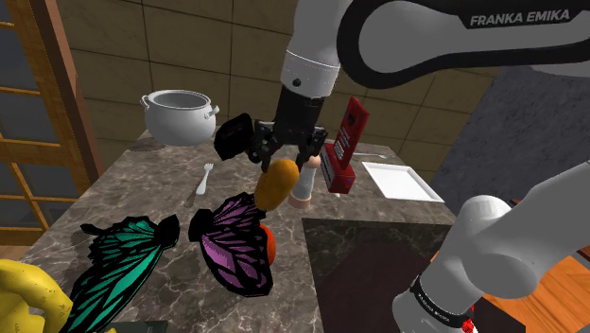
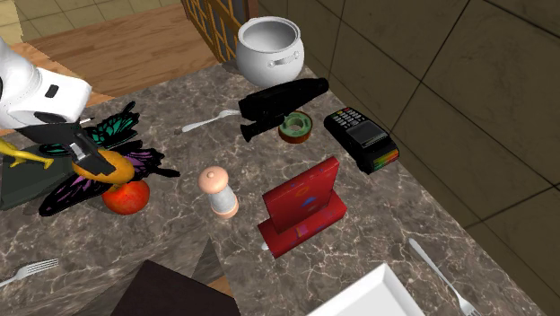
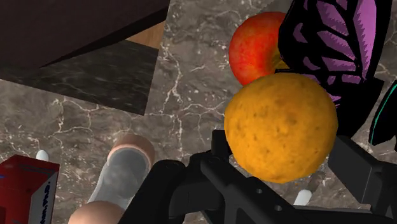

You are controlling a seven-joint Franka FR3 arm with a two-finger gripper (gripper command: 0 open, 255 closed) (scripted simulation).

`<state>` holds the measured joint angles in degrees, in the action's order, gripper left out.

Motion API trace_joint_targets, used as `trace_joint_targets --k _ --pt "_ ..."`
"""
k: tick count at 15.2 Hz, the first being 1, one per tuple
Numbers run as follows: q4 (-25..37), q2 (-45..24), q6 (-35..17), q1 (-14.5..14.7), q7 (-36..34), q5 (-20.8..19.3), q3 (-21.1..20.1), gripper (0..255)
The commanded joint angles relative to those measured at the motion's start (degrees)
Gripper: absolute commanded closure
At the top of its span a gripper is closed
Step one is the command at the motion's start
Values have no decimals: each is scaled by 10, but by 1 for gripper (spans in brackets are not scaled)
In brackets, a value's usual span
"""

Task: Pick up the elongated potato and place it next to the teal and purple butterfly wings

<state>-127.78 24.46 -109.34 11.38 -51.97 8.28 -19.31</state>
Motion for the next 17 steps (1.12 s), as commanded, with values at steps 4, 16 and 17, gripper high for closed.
trace_joint_targets --k 4,16,17 --pt "0 13 6 26 -67 18 -48 255" --pt "69 -34 11 66 -248 29 -189 255" --pt "79 -43 11 67 -265 27 -203 255"
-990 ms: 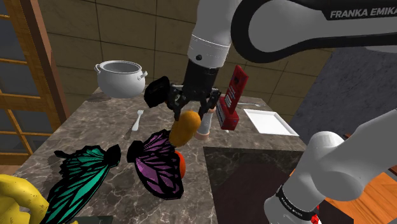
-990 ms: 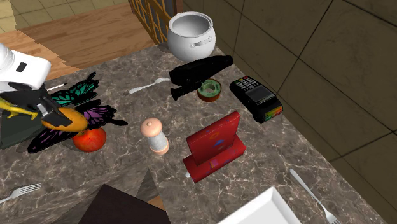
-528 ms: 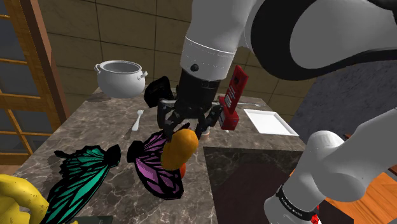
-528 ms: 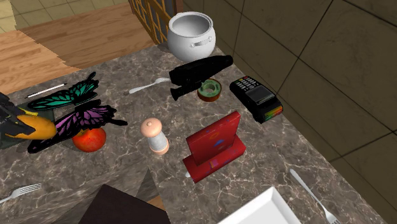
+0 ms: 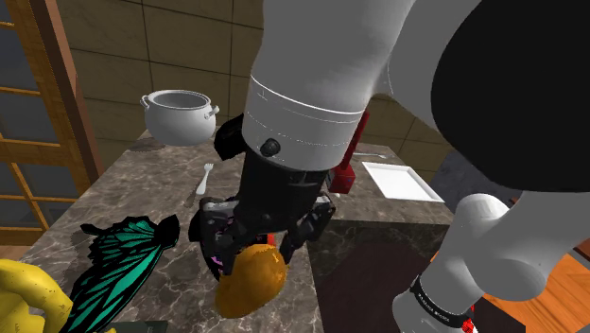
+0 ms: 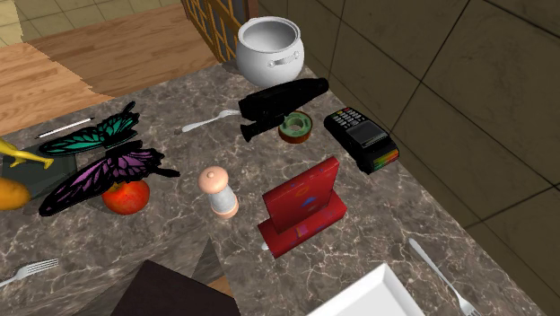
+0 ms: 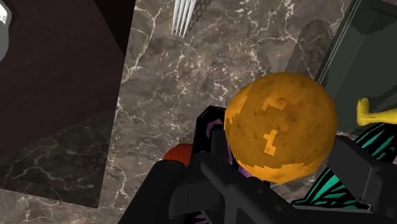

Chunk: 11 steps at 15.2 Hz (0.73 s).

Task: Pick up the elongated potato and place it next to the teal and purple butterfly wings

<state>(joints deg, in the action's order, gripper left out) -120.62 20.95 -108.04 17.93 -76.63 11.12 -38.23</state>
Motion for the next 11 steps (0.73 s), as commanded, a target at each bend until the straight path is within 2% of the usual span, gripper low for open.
trace_joint_targets --k 1,6,10,11 --pt "18 -18 -2 3 -36 -6 -28 255" --pt "79 -83 0 4 -131 -43 -104 255" --pt "142 -164 7 7 -226 -109 -173 255" --pt "135 -165 0 9 -227 -110 -172 255"
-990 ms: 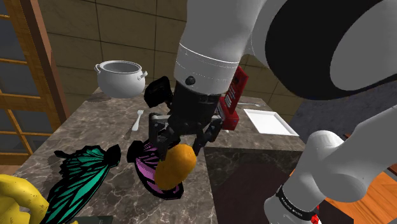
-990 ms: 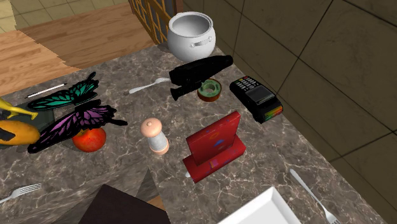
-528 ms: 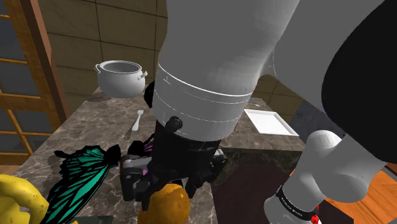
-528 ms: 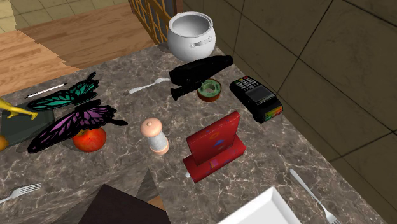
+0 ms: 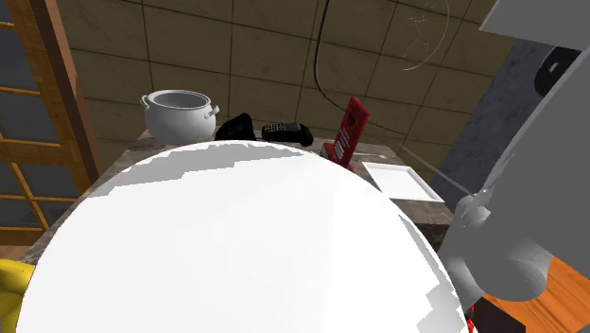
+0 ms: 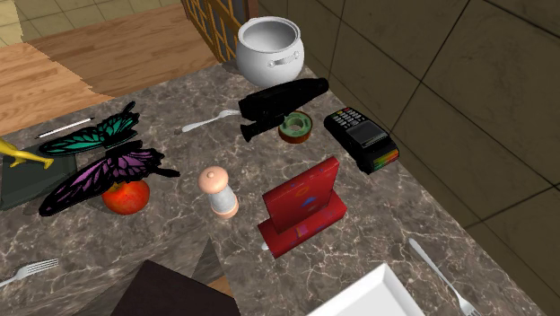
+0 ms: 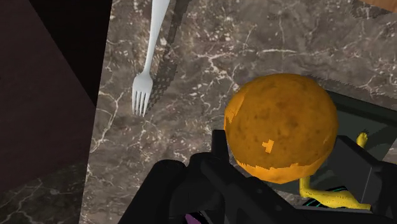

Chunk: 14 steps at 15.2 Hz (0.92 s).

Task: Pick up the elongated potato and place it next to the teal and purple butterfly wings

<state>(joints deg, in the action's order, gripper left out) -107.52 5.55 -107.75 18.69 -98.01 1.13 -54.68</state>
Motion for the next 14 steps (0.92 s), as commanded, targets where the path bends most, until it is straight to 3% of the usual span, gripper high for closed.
trace_joint_targets --k 1,14 --pt "-3 -12 -11 2 -14 -10 -8 255" --pt "-84 -43 -108 4 -40 -40 -18 255"
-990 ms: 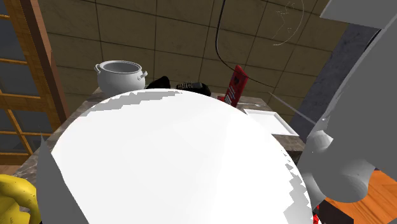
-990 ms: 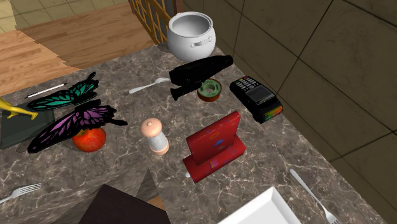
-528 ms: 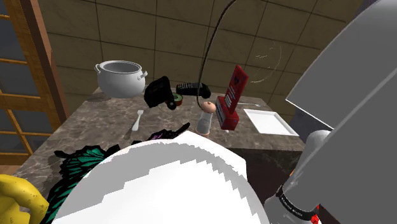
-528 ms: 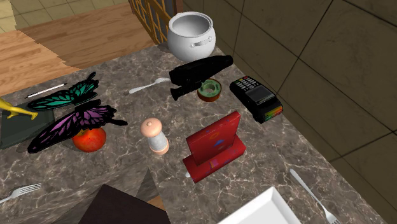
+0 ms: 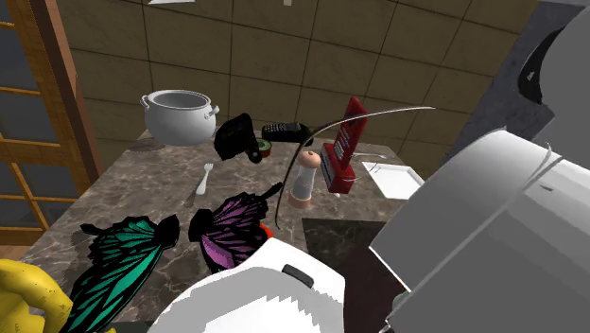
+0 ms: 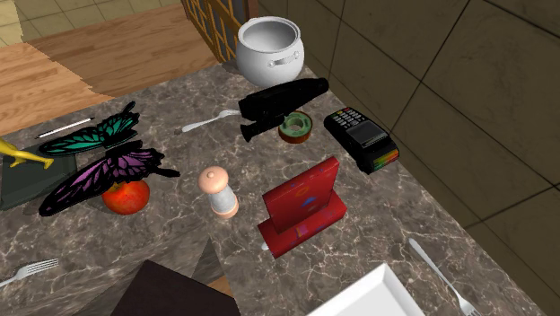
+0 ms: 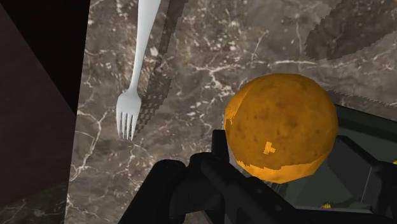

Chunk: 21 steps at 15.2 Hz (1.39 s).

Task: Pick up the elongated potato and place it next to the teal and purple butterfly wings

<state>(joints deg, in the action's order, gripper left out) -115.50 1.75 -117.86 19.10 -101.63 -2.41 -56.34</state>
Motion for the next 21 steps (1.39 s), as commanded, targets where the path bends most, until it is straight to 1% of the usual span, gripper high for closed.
trace_joint_targets --k 1,10,16,21 --pt "-9 -9 -14 1 -7 -9 -2 255" --pt "-51 -54 -78 7 -44 -58 -4 255" --pt "-72 -91 -116 17 -77 -103 3 255" --pt "-86 -126 -146 31 -108 -146 17 255"
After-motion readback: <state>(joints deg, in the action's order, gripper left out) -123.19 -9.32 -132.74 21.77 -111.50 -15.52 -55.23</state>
